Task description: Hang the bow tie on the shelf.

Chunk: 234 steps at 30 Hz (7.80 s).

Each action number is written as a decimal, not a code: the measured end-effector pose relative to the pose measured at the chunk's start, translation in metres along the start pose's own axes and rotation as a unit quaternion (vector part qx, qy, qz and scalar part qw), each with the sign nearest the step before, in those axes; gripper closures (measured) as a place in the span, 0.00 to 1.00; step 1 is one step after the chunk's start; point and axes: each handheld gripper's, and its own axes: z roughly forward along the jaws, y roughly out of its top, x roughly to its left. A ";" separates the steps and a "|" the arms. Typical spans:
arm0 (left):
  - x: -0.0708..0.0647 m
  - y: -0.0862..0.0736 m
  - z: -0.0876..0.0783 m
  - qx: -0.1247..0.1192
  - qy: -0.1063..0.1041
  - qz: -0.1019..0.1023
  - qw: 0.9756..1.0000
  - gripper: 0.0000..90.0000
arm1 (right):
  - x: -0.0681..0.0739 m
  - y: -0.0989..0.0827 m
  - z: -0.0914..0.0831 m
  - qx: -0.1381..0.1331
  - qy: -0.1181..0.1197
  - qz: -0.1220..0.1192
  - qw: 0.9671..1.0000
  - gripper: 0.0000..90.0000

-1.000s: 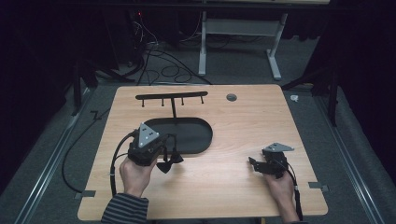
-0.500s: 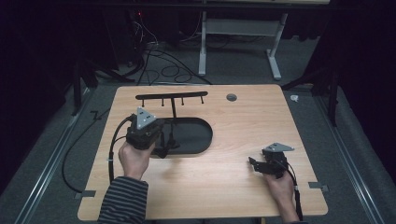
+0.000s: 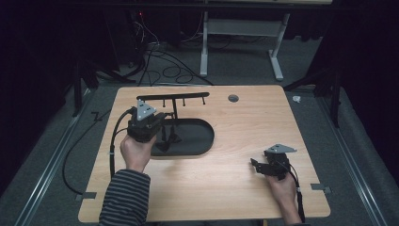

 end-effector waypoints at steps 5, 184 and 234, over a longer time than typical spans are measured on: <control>0.002 0.003 0.003 0.000 0.003 0.000 1.000 0.97 | 0.000 0.000 0.000 0.000 0.000 0.001 1.000 0.36; 0.015 -0.055 -0.051 -0.002 0.033 -0.063 0.997 0.60 | 0.000 0.000 0.000 0.001 0.002 -0.002 1.000 0.35; 0.015 -0.094 -0.056 0.010 0.034 -0.099 0.994 0.58 | 0.001 0.000 0.000 0.001 0.001 -0.003 1.000 0.35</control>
